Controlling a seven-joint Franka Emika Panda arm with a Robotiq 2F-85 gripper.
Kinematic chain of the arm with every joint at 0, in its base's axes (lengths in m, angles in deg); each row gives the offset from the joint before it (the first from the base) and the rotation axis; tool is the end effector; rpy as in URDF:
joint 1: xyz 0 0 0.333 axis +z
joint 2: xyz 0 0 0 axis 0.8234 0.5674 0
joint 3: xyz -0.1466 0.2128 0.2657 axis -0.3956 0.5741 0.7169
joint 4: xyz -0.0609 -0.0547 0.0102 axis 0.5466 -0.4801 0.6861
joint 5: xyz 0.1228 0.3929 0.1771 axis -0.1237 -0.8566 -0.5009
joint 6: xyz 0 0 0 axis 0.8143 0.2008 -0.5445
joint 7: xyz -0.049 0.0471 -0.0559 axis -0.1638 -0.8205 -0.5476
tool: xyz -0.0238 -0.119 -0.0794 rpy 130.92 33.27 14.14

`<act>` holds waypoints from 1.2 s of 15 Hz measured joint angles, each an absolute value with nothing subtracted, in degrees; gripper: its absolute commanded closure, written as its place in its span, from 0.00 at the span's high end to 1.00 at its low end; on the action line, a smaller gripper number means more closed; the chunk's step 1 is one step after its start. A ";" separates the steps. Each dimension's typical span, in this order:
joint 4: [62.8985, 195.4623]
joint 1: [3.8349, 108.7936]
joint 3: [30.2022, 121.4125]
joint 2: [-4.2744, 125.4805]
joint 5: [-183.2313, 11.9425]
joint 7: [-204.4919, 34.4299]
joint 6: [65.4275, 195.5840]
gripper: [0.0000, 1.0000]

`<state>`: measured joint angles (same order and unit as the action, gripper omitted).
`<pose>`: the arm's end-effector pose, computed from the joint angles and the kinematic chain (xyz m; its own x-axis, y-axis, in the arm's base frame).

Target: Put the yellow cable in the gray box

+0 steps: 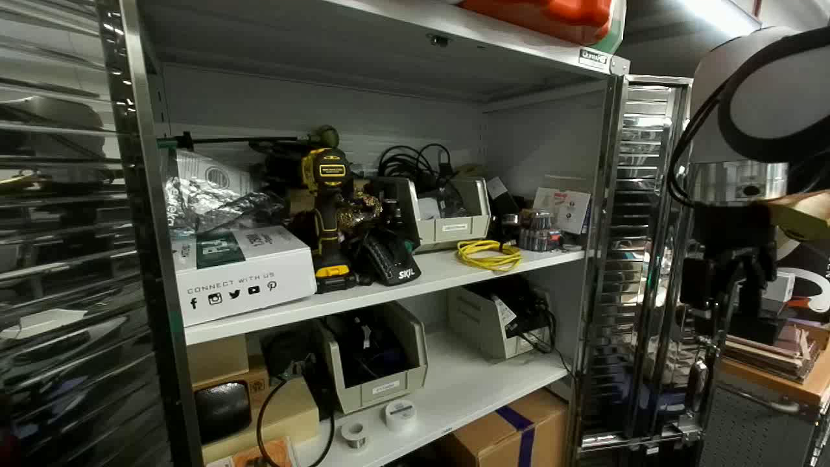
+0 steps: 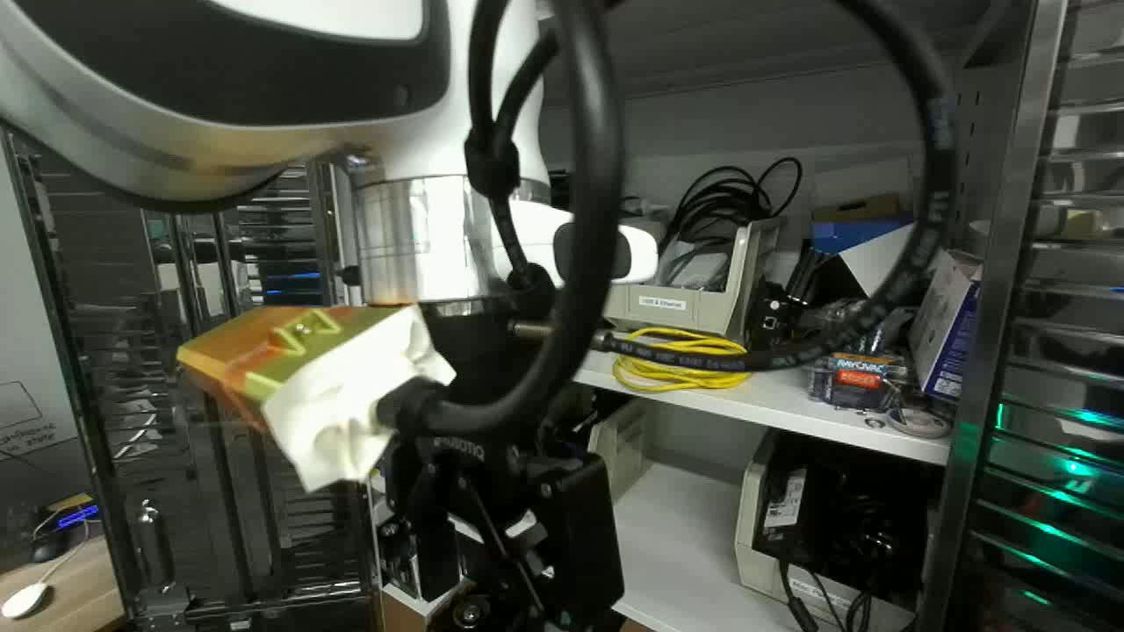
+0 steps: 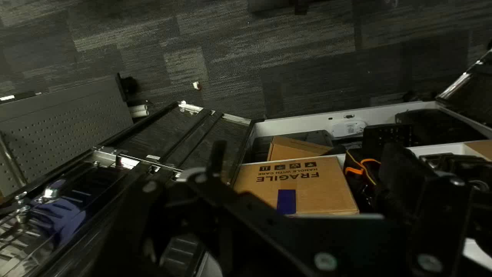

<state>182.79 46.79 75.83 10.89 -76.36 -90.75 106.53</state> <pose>0.3730 -0.1058 0.4461 0.9926 -0.1122 -0.0466 -0.1037 -0.9821 0.1571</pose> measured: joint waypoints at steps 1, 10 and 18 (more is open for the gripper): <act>182.57 46.79 75.82 10.87 -76.36 -90.75 106.55 1.00; 182.29 46.79 75.82 10.62 -76.36 -90.75 106.55 1.00; 182.46 47.08 76.31 12.42 -76.36 -89.43 109.90 1.00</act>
